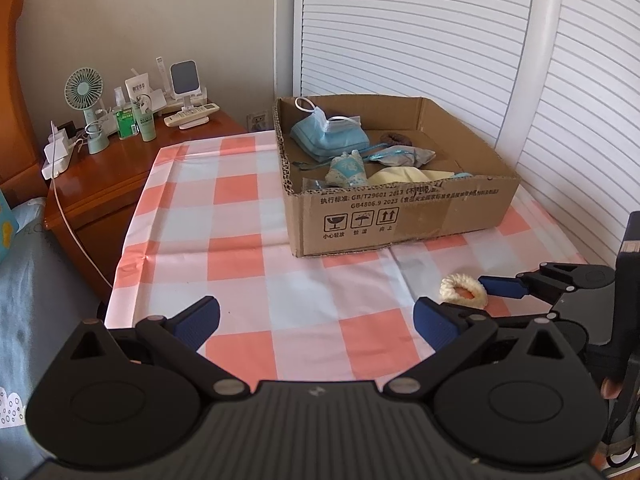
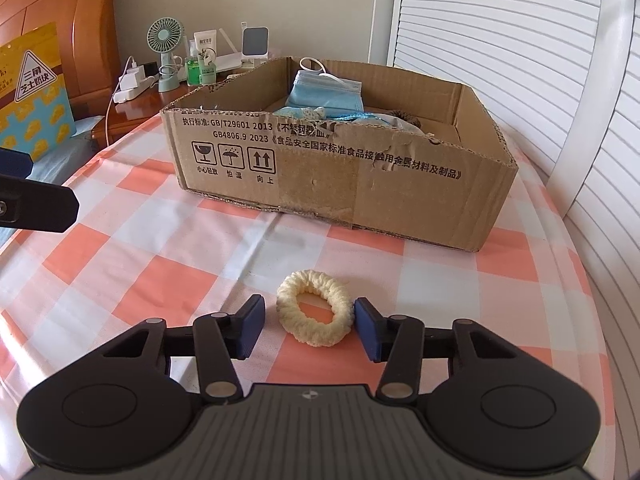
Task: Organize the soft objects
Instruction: 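Close right gripper on the cream ring and lift it, then lower the cream ring into the box and open right gripper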
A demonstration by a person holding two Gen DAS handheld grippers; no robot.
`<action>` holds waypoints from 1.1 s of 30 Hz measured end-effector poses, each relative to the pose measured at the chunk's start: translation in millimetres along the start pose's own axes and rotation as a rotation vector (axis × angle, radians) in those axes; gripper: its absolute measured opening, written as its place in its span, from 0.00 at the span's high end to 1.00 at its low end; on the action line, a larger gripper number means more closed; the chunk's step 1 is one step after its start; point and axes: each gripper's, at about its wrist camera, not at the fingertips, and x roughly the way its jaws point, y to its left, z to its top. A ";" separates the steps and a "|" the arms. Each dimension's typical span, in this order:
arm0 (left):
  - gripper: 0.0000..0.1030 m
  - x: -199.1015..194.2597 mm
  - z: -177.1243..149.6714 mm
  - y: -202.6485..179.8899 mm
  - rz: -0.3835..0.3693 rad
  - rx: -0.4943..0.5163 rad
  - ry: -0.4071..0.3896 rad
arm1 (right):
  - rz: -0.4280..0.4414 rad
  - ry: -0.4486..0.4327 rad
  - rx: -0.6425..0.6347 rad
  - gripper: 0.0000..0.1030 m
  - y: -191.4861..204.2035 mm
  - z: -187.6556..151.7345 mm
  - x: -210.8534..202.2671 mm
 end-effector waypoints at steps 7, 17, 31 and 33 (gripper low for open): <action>0.01 -2.1 -0.2 -1.3 -0.002 0.002 -0.001 | -0.008 0.005 -0.008 0.56 0.1 1.6 -0.1; 0.01 -7.5 -1.0 -3.3 -0.009 0.006 -0.012 | -0.009 0.011 -0.012 0.62 -1.8 2.4 -11.3; 0.01 -20.9 -3.8 -5.0 -0.045 0.008 -0.045 | 0.003 -0.045 -0.086 0.62 0.5 18.8 -55.8; 0.00 -22.5 -4.5 -6.1 -0.059 0.015 -0.053 | 0.004 -0.060 -0.094 0.62 -1.3 25.9 -63.4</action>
